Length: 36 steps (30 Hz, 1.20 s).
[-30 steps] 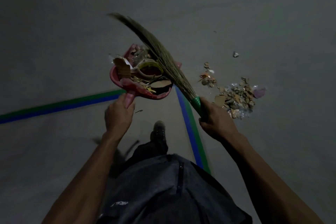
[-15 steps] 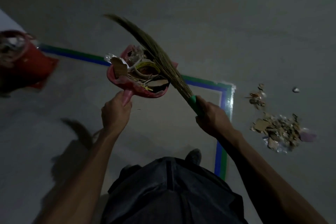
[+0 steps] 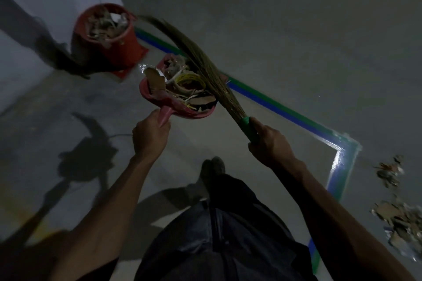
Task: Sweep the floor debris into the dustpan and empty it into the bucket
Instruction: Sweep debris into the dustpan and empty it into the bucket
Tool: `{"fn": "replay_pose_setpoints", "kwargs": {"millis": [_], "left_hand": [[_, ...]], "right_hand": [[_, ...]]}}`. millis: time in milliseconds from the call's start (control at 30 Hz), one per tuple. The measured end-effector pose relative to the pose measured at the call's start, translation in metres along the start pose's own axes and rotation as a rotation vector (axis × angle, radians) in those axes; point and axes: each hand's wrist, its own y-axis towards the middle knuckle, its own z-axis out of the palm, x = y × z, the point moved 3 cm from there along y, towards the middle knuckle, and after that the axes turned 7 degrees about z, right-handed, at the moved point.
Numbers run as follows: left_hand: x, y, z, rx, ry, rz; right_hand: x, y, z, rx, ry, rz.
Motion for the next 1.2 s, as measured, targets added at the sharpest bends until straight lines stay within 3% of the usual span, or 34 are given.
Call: {"fn": "replay_pose_setpoints", "kwargs": {"millis": [400,700,1200], "left_hand": [[0.109,0.205,-0.030,-0.068,0.020,-0.173],[0.188,0.333,-0.070,-0.105,0.014,-0.258],[0.364,0.574,-0.130,0.117,-0.025,-0.138]], "right_hand": [[0.162,0.234,0.026,0.101,-0.050,-0.129],[0.282,0.361,0.033,0.194,-0.086,-0.176],[0.484,0.512,0.114,0.201,-0.109,0.008]]}}
